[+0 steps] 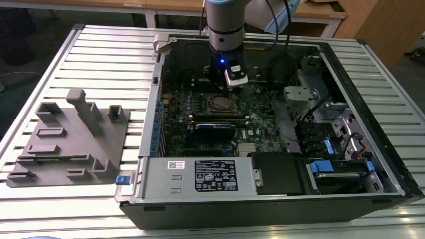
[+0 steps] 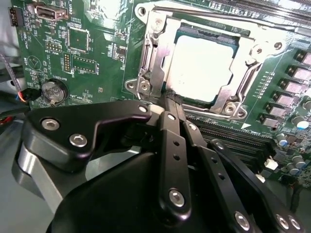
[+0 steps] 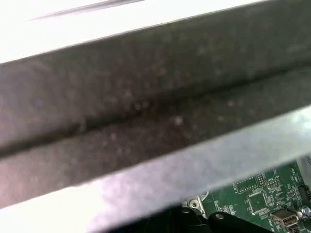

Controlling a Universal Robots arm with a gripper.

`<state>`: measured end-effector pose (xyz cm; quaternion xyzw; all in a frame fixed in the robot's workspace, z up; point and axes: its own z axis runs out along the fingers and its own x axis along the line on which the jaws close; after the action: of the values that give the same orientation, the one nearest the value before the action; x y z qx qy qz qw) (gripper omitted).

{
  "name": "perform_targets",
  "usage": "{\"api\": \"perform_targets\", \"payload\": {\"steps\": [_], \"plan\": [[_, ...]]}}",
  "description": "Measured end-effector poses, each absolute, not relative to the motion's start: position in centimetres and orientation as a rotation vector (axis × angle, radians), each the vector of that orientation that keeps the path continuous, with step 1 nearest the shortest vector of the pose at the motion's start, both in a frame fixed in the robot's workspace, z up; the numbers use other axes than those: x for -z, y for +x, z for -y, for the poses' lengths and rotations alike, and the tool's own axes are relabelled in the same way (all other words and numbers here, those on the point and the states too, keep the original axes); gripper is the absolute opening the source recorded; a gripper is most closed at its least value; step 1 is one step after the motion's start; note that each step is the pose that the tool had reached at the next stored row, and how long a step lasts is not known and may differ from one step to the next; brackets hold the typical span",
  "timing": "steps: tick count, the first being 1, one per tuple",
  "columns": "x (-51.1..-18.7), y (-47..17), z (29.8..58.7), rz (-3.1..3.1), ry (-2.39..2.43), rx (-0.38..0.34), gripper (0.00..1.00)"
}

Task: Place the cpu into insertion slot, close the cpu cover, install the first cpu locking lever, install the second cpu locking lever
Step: 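Install the first cpu locking lever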

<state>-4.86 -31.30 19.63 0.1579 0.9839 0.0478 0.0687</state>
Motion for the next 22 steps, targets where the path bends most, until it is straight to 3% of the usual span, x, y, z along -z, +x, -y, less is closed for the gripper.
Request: {"api": "perform_targets", "payload": {"steps": [22], "plan": [[-20.8,-4.9,31.2,-2.963,0.476,-0.152,0.11]]}}
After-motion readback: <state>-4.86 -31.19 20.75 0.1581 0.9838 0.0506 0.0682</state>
